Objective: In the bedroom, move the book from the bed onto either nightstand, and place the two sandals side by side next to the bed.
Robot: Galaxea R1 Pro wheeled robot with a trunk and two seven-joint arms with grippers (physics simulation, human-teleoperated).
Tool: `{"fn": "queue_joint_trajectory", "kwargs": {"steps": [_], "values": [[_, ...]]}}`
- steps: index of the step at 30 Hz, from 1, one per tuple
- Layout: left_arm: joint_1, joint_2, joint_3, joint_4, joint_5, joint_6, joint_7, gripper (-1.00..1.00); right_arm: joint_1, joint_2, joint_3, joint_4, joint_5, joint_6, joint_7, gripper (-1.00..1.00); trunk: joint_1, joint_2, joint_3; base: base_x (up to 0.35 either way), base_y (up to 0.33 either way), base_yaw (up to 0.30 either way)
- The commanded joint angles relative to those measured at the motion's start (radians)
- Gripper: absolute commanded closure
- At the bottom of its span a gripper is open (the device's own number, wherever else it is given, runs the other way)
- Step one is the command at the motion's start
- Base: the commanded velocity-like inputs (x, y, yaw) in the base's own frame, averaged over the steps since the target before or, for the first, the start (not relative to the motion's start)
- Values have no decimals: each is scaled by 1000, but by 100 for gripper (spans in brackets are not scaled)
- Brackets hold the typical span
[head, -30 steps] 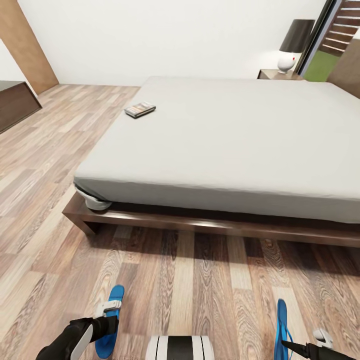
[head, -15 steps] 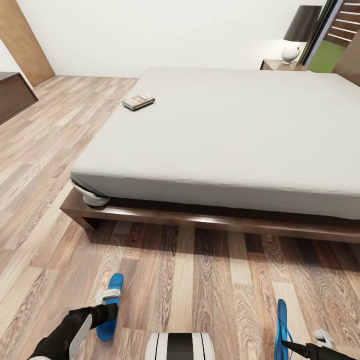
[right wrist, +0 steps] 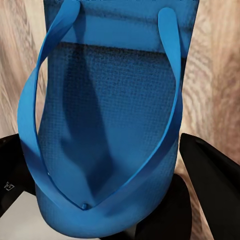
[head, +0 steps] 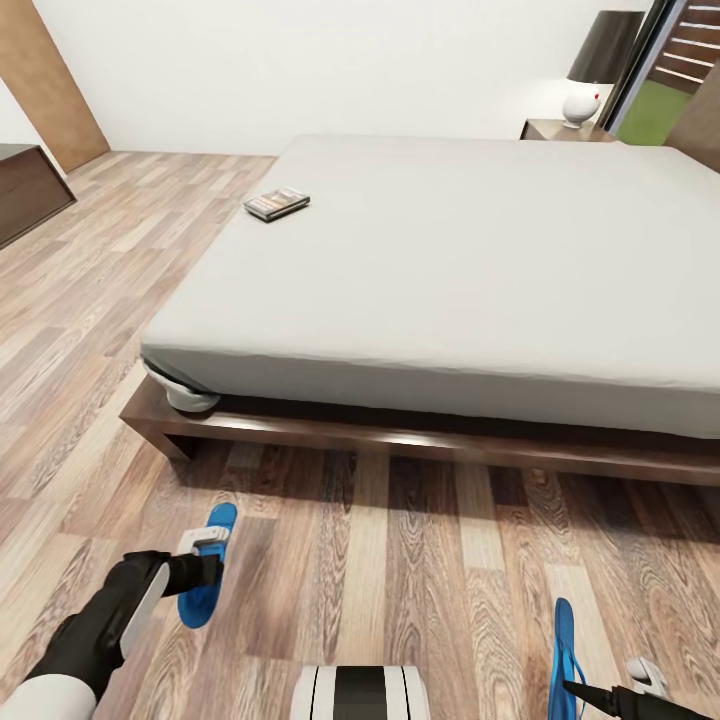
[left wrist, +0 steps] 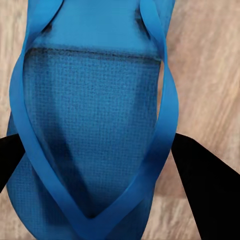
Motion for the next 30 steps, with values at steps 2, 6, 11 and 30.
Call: {"fn": "queue_joint_trajectory", "kwargs": {"steps": [2,6,11,30], "values": [[0,3,0,-1,4,6,-1,100,0,0,-7,0,2,11,4,100,0,0,-1,0,0,0],[-1,16,-2,0,-25,4,1,100,-1,0,-7,0,2,11,4,100,0,0,-1,0,0,0],[-1,17,-3,4,-142,0,-1,100,-1,-1,-8,0,2,11,3,100,0,0,-1,132,69,0],[-1,11,-7,5,-161,-2,-2,100,-1,-7,-15,-2,-1,24,17,100,0,0,-1,100,13,0]]}}
